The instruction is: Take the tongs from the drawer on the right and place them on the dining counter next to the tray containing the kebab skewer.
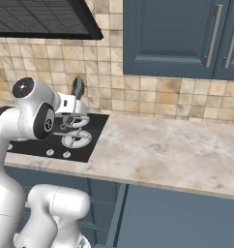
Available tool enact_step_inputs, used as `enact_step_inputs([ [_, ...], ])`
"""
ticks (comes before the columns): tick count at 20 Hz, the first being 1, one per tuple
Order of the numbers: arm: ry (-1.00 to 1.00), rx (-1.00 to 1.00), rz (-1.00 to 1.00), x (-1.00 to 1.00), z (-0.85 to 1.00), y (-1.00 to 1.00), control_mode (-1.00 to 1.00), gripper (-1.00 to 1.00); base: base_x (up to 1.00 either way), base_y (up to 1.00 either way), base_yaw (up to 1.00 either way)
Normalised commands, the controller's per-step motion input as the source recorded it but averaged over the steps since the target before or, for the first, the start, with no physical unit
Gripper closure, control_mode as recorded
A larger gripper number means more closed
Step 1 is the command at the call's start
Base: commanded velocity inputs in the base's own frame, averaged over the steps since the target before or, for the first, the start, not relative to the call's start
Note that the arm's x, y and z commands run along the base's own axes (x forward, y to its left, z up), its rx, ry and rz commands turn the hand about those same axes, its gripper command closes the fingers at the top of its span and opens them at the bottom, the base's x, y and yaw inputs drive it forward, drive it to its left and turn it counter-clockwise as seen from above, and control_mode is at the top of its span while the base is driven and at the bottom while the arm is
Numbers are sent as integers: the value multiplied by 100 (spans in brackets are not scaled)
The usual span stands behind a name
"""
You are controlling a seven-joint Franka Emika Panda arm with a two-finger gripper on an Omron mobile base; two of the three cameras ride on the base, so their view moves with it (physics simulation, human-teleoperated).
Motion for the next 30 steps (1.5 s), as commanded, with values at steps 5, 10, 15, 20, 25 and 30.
enact_step_inputs([
  [5,0,0,0,-14,6,-1,-100,100,0,0,0],
  [10,0,0,0,0,0,0,100,100,-1,-9,0],
  [15,0,0,0,0,0,0,100,100,-47,-1,0],
  [20,0,0,0,0,0,0,100,100,-54,19,5],
  [25,0,0,0,0,0,0,100,100,-16,51,17],
  [30,0,0,0,0,0,0,100,100,-6,56,55],
])
